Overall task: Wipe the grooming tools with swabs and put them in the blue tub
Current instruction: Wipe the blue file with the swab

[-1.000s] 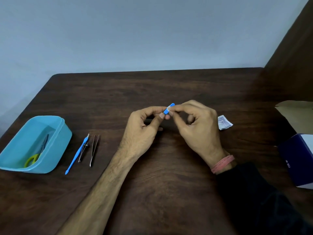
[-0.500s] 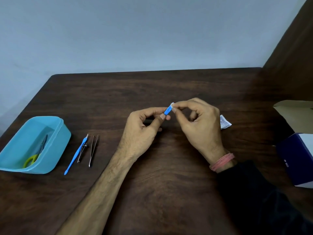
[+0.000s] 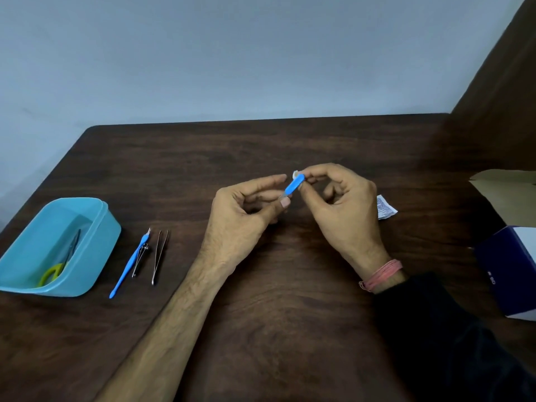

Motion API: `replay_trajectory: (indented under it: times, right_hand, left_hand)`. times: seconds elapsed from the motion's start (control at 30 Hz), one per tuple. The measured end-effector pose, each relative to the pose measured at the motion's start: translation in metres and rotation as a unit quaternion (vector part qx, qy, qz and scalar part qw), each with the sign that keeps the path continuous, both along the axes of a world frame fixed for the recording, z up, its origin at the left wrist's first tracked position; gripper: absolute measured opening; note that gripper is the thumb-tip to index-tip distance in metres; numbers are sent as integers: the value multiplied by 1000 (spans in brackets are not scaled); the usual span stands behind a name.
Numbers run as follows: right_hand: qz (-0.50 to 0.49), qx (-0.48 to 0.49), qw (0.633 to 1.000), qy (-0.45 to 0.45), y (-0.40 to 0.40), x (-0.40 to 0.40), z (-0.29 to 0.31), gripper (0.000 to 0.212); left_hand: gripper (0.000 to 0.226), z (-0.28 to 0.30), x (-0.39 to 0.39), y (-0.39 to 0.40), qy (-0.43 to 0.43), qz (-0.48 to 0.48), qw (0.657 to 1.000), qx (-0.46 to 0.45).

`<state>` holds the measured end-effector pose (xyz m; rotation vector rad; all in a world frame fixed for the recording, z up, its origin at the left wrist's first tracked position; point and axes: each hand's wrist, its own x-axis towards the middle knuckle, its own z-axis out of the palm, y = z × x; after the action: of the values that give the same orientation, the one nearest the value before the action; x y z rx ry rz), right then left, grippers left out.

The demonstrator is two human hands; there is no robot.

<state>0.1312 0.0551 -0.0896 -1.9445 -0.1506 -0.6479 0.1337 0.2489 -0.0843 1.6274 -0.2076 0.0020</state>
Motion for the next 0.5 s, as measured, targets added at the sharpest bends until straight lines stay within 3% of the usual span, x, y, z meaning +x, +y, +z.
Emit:
replay_trajectory:
  times: [0.23, 0.5]
  right_hand:
    - [-30, 20, 999, -10, 0, 0, 0, 10]
    - [-27, -48, 997, -45, 3, -3, 2, 11]
  left_hand:
    - [16, 4, -1, -2, 29, 31, 999, -23]
    - [10, 5, -3, -1, 23, 23, 999, 6]
